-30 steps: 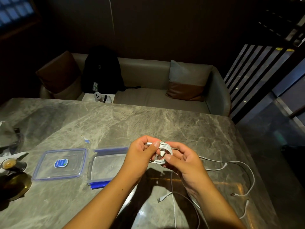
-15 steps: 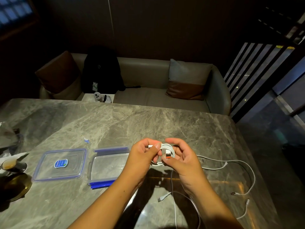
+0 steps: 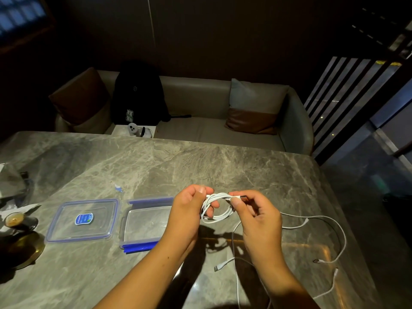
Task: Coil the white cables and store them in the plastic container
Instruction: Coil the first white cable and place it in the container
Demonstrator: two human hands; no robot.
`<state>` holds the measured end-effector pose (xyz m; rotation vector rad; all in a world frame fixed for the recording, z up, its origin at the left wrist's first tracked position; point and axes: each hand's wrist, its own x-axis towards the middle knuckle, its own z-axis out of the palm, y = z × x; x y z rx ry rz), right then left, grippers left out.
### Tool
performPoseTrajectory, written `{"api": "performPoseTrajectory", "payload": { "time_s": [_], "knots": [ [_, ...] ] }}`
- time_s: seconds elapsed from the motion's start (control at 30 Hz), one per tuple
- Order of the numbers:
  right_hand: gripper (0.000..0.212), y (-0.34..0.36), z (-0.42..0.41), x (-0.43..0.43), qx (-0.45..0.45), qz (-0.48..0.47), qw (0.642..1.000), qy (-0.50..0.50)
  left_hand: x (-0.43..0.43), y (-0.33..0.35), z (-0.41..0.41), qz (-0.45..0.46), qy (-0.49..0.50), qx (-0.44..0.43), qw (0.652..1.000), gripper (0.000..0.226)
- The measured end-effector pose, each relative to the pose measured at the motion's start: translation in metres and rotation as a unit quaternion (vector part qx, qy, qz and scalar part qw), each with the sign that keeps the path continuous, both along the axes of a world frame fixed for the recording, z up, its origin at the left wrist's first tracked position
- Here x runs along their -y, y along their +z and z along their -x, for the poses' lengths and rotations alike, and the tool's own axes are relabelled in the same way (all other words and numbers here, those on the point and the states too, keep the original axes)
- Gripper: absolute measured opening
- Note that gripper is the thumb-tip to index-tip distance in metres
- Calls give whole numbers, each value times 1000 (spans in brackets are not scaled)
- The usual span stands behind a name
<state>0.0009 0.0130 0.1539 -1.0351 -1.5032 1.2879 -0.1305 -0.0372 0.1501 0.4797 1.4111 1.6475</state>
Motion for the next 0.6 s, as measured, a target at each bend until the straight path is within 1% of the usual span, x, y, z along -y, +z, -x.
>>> {"api": "performPoseTrajectory", "payload": {
  "time_s": [0.17, 0.27, 0.37, 0.47, 0.6],
  "knots": [
    [14, -1, 1, 8, -14, 31, 999, 34, 0, 4, -4, 3, 38, -52, 998, 23],
    [11, -4, 0, 8, -15, 40, 998, 44, 0, 4, -5, 4, 70, -46, 996, 24],
    [10, -2, 0, 11, -43, 59, 995, 64, -1, 3, -5, 7, 91, -45, 995, 24],
    [13, -2, -1, 10, -75, 105, 989, 70, -2, 3, -4, 2, 108, -49, 993, 23],
    [17, -2, -1, 11, -143, 182, 970, 79, -3, 0, -3, 9, 132, -41, 990, 21]
  ]
}}
